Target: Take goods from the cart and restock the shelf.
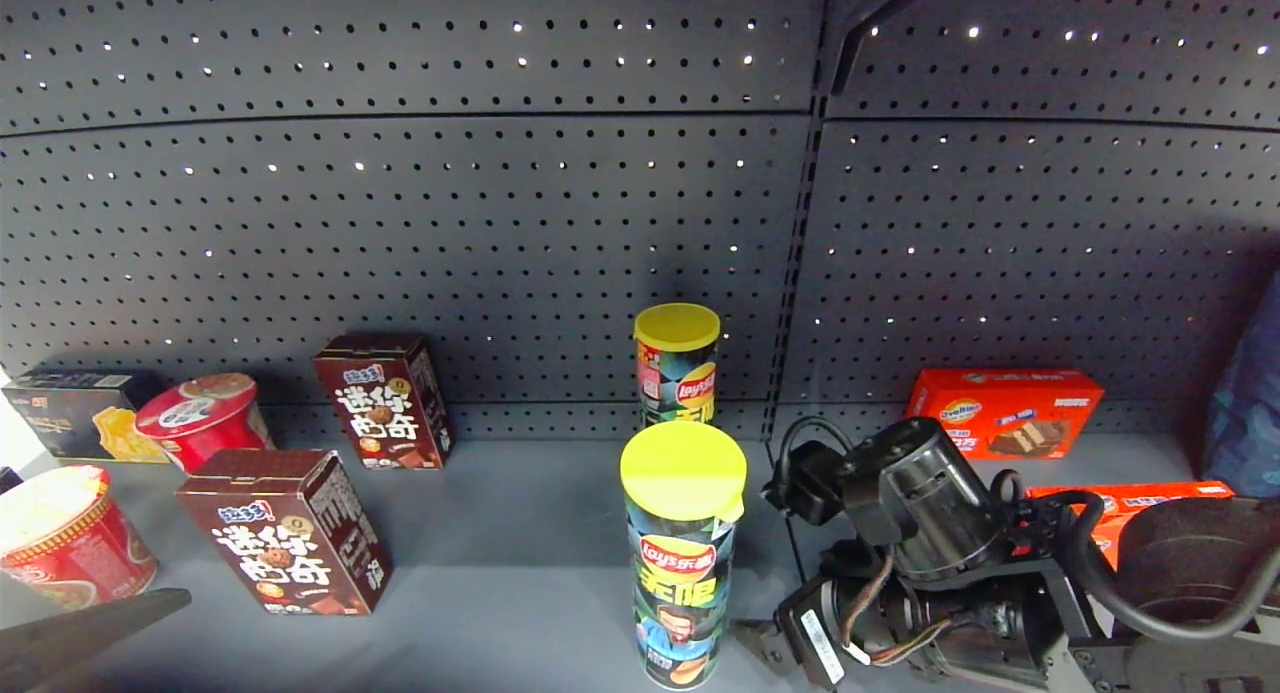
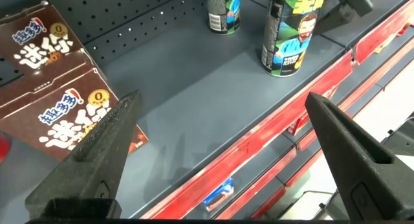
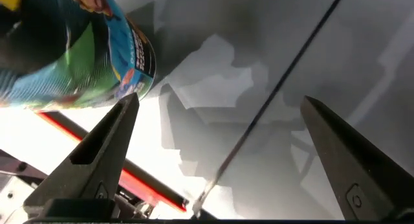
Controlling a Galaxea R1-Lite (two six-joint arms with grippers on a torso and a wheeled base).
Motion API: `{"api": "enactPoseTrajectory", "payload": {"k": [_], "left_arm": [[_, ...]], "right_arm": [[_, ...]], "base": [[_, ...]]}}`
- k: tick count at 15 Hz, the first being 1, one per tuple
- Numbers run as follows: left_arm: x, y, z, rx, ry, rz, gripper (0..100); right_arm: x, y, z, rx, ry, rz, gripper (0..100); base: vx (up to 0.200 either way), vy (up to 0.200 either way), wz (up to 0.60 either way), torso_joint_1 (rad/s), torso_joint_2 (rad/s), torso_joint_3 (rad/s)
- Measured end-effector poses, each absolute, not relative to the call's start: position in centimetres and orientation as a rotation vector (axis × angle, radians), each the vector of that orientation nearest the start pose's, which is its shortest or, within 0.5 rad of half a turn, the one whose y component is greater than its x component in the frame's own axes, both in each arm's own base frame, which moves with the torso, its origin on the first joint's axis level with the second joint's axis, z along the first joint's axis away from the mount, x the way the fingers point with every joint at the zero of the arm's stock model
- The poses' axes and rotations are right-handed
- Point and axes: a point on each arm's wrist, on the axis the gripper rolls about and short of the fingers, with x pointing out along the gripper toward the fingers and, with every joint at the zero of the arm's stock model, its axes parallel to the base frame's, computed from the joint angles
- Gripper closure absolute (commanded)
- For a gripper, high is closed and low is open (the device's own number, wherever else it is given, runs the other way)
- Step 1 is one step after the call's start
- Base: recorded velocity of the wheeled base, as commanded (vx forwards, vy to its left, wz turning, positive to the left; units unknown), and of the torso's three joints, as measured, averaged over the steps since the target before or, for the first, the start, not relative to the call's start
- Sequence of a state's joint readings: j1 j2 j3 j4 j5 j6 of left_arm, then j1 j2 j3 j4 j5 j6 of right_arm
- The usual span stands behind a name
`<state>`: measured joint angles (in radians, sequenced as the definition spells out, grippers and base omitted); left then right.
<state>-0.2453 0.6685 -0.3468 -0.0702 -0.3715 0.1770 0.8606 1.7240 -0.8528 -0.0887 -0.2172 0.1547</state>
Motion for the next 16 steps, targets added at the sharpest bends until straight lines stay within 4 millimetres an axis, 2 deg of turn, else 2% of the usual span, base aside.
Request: {"api": "enactPoseTrajectory", "payload": {"k": [5,8,13,16], "left_arm": [[4.8,-2.1,17.6,0.154,0.203,-0.637,0],[5.5,-2.3,18.0,0.162,0.22,-0.644,0],[8.9,-3.5,19.2,0.175,0.292,-0.692,0],[11.6,-4.6,18.9,0.236,0.371,-0.696,0]], "right_arm": [[18.1,19.5,15.9,-0.23,0.675,0.533,0],[18.0,18.1,17.5,-0.194,0.632,0.503,0],[17.5,16.7,19.4,-0.149,0.566,0.489,0],[17.1,16.2,20.1,-0.132,0.539,0.492,0]], "base": [[0.0,0.0,0.0,0.0,0.0,0.0],[0.0,0.0,0.0,0.0,0.0,0.0],[0.0,0.0,0.0,0.0,0.0,0.0],[0.0,0.0,0.0,0.0,0.0,0.0]]}}
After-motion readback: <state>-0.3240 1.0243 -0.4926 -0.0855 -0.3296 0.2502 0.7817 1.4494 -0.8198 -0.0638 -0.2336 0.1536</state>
